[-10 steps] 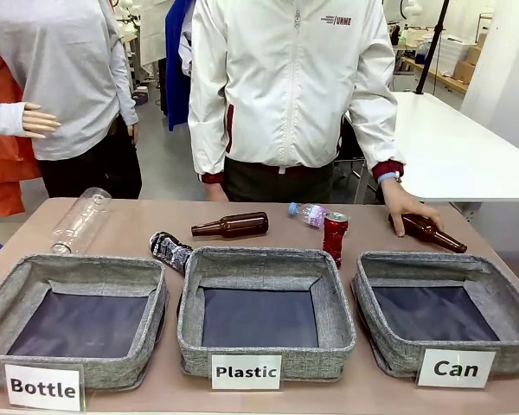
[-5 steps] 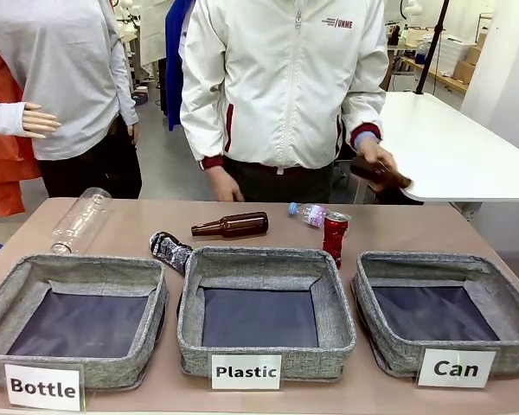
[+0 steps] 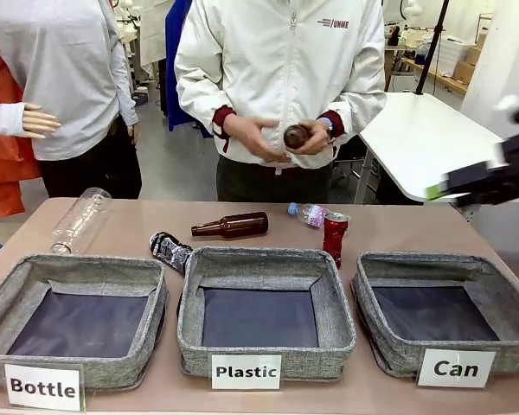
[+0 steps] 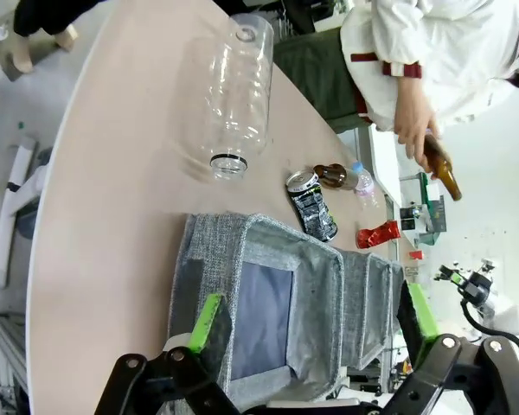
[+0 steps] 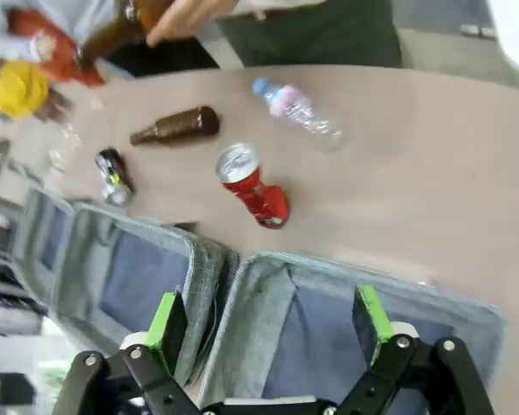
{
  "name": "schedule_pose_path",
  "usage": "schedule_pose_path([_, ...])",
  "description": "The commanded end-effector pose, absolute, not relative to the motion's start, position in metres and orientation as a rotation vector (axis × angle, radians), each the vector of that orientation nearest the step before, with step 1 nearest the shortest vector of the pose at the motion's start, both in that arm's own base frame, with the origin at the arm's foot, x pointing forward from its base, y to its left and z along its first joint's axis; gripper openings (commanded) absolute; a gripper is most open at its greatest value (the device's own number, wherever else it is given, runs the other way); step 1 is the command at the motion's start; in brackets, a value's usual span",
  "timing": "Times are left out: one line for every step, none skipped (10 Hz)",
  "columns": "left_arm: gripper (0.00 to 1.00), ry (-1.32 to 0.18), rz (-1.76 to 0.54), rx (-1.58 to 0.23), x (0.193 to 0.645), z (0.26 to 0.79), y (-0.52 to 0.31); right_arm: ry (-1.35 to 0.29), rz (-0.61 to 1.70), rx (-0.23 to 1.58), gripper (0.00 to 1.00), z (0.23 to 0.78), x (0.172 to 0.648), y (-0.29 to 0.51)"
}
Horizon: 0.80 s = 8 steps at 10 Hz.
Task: Sort the can waste into the basket.
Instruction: Pick up the can waste from the table and place it in the right Fabric basket.
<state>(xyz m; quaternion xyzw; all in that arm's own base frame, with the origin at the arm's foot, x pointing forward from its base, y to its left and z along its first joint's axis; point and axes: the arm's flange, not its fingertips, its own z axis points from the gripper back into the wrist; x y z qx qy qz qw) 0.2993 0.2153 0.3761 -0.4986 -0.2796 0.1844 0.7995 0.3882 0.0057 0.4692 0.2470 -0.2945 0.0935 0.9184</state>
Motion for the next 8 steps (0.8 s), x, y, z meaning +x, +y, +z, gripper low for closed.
schedule_pose_path([1.0, -0.63, 0.375, -1.085, 0.3, 0.374, 0.217, -0.577, 0.25, 0.393, 1.0, 0.426, 0.419, 0.046])
schedule_pose_path([1.0, -0.63, 0.375, -1.085, 0.3, 0.374, 0.217, -0.571, 0.275, 0.382, 1.0, 0.418, 0.429, 0.061])
schedule_pose_path([1.0, -0.63, 0.375, -1.085, 0.3, 0.374, 0.217, -0.561, 0.276, 0.399, 1.0, 0.417, 0.43, 0.062])
schedule_pose_path([1.0, -0.63, 0.375, -1.085, 0.3, 0.374, 0.217, -0.575, 0.249, 0.41, 1.0, 0.419, 0.425, 0.053])
schedule_pose_path([1.0, -0.63, 0.375, -1.085, 0.3, 0.374, 0.217, -0.542, 0.192, 0.453, 1.0, 0.425, 0.415, 0.043])
schedule_pose_path([1.0, -0.63, 0.375, -1.085, 0.3, 0.374, 0.217, -0.549, 0.289, 0.382, 1.0, 0.405, 0.422, 0.073])
schedule_pose_path([1.0, -0.63, 0.375, -1.085, 0.3, 0.374, 0.217, -0.549, 0.289, 0.382, 1.0, 0.405, 0.422, 0.073])
schedule_pose_path([1.0, -0.63, 0.375, -1.085, 0.3, 0.374, 0.217, -0.547, 0.25, 0.402, 1.0, 0.409, 0.423, 0.055])
